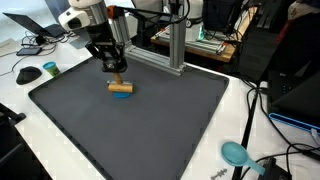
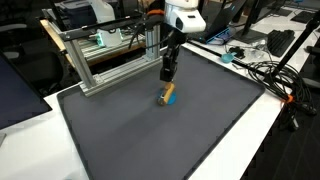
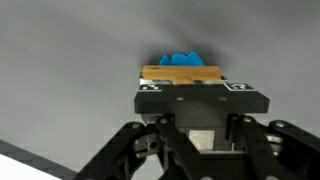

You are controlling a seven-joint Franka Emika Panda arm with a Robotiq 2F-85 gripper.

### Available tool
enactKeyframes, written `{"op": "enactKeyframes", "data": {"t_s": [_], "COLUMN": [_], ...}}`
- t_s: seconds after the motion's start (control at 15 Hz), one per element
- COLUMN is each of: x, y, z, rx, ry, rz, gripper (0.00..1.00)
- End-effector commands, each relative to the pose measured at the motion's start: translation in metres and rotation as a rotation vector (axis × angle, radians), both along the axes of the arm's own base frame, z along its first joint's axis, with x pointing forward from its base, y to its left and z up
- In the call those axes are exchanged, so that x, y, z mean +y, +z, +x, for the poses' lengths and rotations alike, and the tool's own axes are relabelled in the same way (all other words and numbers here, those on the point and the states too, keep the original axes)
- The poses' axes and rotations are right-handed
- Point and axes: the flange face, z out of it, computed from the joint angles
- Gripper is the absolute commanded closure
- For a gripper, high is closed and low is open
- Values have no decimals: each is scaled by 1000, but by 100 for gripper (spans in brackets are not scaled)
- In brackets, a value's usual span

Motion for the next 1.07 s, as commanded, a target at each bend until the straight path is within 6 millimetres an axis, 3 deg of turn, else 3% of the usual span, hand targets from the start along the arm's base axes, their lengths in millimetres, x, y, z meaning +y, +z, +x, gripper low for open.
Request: {"op": "enactKeyframes", "data": {"t_s": [0.0,1.0], "x": [-12,-16], "y": [-60,-59], "z": [-26,-27], "rx": [149,155], "ry": [9,10], "rz": [-22,-17], "gripper": [78,78]}}
